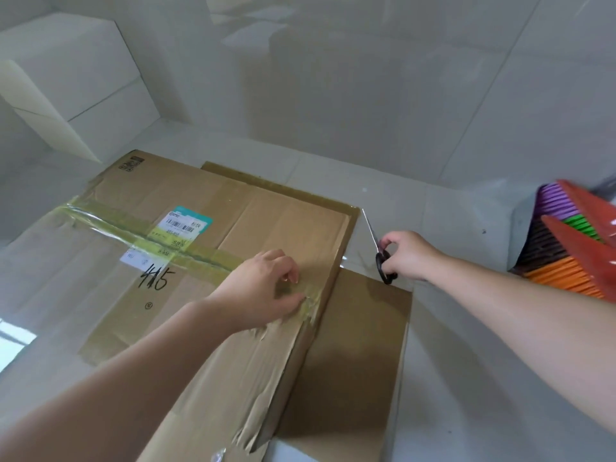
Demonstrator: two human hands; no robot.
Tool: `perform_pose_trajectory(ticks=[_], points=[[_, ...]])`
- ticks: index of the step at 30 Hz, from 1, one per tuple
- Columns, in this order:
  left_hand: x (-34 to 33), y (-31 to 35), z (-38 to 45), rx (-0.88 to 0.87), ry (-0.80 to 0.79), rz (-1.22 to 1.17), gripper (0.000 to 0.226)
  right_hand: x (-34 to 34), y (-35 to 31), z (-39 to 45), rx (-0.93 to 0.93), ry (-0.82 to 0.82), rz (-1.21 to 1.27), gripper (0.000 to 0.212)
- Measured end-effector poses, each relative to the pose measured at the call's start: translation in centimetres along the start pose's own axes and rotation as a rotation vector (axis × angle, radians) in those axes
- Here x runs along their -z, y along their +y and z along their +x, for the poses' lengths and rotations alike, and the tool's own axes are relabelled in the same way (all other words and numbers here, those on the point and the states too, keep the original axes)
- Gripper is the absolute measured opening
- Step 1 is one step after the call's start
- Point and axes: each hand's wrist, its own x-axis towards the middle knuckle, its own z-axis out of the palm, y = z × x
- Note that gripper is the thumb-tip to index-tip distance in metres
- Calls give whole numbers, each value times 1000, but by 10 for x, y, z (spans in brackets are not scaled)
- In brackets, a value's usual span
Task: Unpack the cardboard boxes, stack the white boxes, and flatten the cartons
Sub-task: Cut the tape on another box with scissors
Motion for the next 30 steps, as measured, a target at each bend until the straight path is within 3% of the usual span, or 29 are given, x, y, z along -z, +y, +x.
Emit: perform_pose_trajectory(ticks=[4, 8, 11, 13, 20, 25, 30], points=[[-2, 8, -6, 26, -60, 175, 47, -1, -5, -15, 128, -46, 54, 33], [-9, 23, -19, 127, -191, 400, 56, 10, 3, -34, 310, -131, -236, 31], [-15, 22, -33, 127, -280, 447, 53, 19, 5, -45, 364, -219, -478, 68], [-13, 20, -37, 150, -291, 379, 52, 19, 5, -49, 428, -290, -606, 77], [-7, 27, -39, 95, -290, 386, 42, 14, 5, -54, 604, -190, -695, 57], [-9, 41, -40, 1, -327, 500, 32, 17, 0, -49, 666, -141, -720, 59], [-14, 44, -44, 38, -306, 464, 32, 17, 4, -43, 726, -112, -723, 54]])
